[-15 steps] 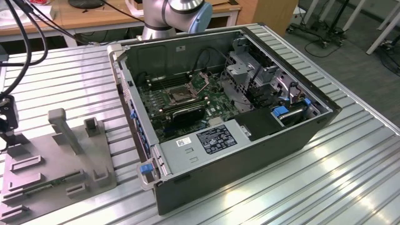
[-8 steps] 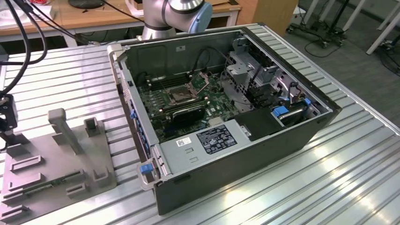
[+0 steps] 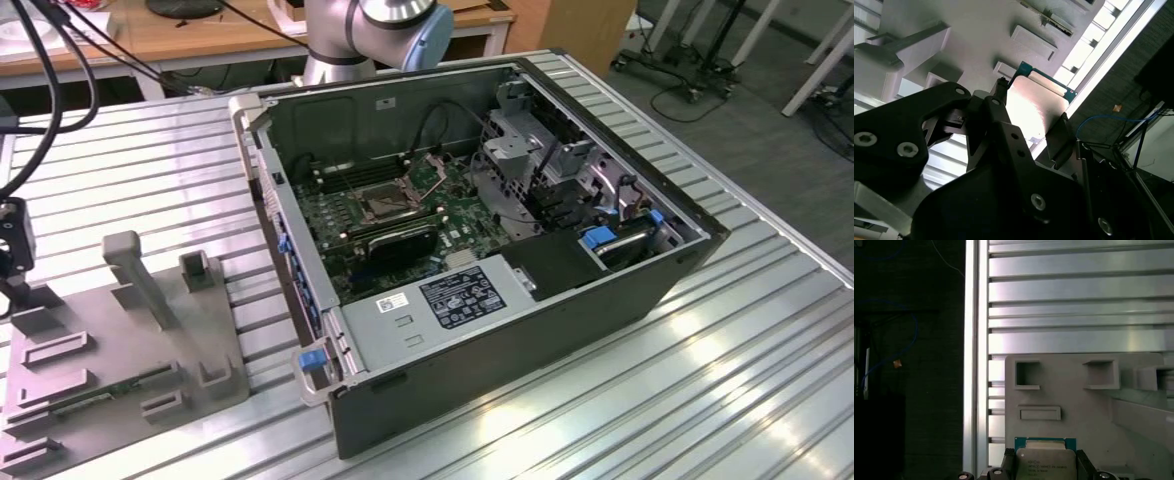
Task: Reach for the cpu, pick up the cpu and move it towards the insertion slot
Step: 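Pick up the cpu and move it towards the insertion slot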
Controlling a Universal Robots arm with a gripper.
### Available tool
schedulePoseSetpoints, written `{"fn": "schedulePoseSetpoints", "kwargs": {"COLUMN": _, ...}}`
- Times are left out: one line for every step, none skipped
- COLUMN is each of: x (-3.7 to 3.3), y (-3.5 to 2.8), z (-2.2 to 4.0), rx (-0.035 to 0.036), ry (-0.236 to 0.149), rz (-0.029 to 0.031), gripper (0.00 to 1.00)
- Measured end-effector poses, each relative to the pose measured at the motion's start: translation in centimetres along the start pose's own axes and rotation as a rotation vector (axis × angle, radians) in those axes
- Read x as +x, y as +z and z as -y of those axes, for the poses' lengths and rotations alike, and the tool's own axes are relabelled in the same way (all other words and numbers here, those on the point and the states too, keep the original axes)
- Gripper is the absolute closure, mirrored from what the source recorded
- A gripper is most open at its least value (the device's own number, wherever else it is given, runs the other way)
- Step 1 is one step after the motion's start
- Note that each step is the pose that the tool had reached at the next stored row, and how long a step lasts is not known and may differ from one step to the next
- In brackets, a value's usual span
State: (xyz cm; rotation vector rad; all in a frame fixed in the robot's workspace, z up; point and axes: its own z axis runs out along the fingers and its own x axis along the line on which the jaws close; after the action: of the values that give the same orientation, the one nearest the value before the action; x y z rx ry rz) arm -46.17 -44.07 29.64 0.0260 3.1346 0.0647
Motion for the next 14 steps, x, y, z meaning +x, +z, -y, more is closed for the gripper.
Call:
{"fn": "schedulePoseSetpoints", "kwargs": {"x": 0.0, "y": -0.04, "z": 0.0, "rx": 0.0, "ry": 0.0, "rz": 0.0001, "gripper": 0.45}}
{"fn": "schedulePoseSetpoints", "kwargs": {"x": 0.0, "y": -0.09, "z": 0.0, "rx": 0.0, "ry": 0.0, "rz": 0.0, "gripper": 0.45}}
{"fn": "schedulePoseSetpoints", "kwargs": {"x": 0.0, "y": -0.14, "z": -0.01, "rx": 0.0, "ry": 0.0, "rz": 0.0001, "gripper": 0.45}}
{"fn": "schedulePoseSetpoints", "kwargs": {"x": 0.0, "y": -0.2, "z": -0.01, "rx": 0.0, "ry": 0.0, "rz": 0.0, "gripper": 0.45}}
{"fn": "schedulePoseSetpoints", "kwargs": {"x": 0.0, "y": -0.26, "z": -0.01, "rx": 0.0001, "ry": 0.0, "rz": -0.0001, "gripper": 0.45}}
{"fn": "schedulePoseSetpoints", "kwargs": {"x": 0.0, "y": -0.32, "z": -0.01, "rx": 0.0, "ry": 0.0, "rz": 0.0, "gripper": 0.45}}
{"fn": "schedulePoseSetpoints", "kwargs": {"x": 0.0, "y": -0.37, "z": -0.01, "rx": 0.0, "ry": 0.0, "rz": 0.0, "gripper": 0.45}}
{"fn": "schedulePoseSetpoints", "kwargs": {"x": 0.0, "y": -0.44, "z": -0.02, "rx": 0.0, "ry": 0.0, "rz": 0.0, "gripper": 0.45}}
{"fn": "schedulePoseSetpoints", "kwargs": {"x": 0.0, "y": -0.5, "z": -0.02, "rx": 0.0, "ry": 0.0, "rz": 0.0, "gripper": 0.45}}
{"fn": "schedulePoseSetpoints", "kwargs": {"x": 0.0, "y": -0.56, "z": -0.02, "rx": 0.0, "ry": 0.0, "rz": 0.0001, "gripper": 0.45}}
{"fn": "schedulePoseSetpoints", "kwargs": {"x": 0.0, "y": -0.62, "z": -0.02, "rx": -0.0001, "ry": 0.0, "rz": 0.0001, "gripper": 0.45}}
{"fn": "schedulePoseSetpoints", "kwargs": {"x": 0.0, "y": -0.69, "z": -0.03, "rx": 0.0, "ry": 0.0, "rz": 0.0, "gripper": 0.45}}
{"fn": "schedulePoseSetpoints", "kwargs": {"x": 0.0, "y": -0.75, "z": -0.03, "rx": 0.0, "ry": 0.0, "rz": 0.0, "gripper": 0.45}}
{"fn": "schedulePoseSetpoints", "kwargs": {"x": 0.0, "y": -0.81, "z": -0.03, "rx": 0.0, "ry": 0.0, "rz": 0.0, "gripper": 0.45}}
